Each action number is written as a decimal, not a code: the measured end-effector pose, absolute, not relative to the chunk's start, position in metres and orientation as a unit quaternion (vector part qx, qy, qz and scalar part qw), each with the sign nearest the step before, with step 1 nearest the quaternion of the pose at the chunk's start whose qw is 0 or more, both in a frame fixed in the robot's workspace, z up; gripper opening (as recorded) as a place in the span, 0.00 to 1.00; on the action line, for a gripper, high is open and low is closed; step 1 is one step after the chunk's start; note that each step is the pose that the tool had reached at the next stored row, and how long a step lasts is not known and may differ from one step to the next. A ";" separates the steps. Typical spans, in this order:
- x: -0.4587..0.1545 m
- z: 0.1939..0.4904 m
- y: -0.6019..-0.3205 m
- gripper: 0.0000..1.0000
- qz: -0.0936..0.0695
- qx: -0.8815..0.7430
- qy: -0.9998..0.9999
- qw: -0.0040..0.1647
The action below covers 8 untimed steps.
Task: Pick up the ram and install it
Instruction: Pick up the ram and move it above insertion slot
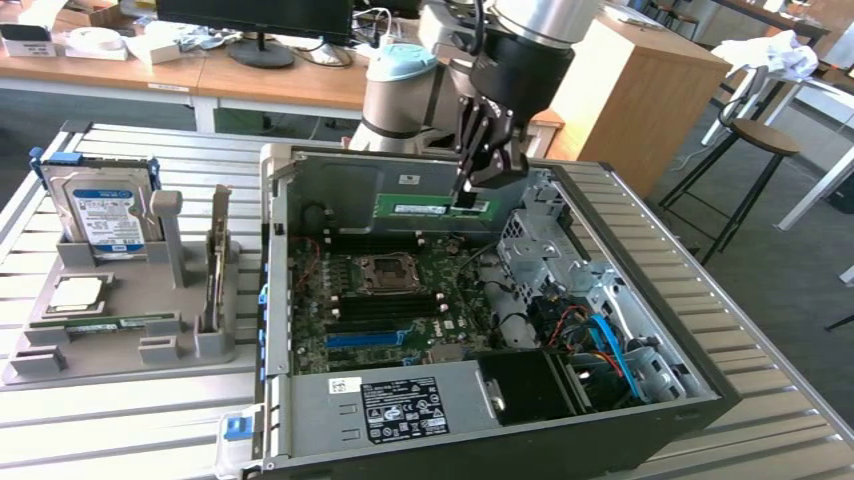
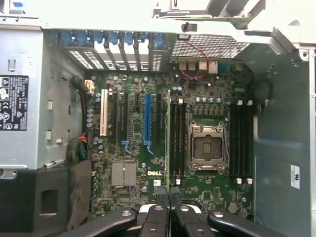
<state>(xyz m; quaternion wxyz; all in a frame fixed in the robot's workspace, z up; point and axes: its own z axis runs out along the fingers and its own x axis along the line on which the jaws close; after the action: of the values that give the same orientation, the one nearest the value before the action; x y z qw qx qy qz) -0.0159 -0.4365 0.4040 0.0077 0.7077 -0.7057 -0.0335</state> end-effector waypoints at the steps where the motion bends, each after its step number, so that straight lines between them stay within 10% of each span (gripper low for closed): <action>1: -0.016 0.404 -0.435 0.11 -0.034 0.708 -0.706 0.008; 8: -0.016 0.401 -0.424 0.11 -0.034 0.706 -0.707 0.008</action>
<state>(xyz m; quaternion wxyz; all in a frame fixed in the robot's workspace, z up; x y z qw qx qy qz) -0.0163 -0.4243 0.4007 0.0077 0.7062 -0.7072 -0.0336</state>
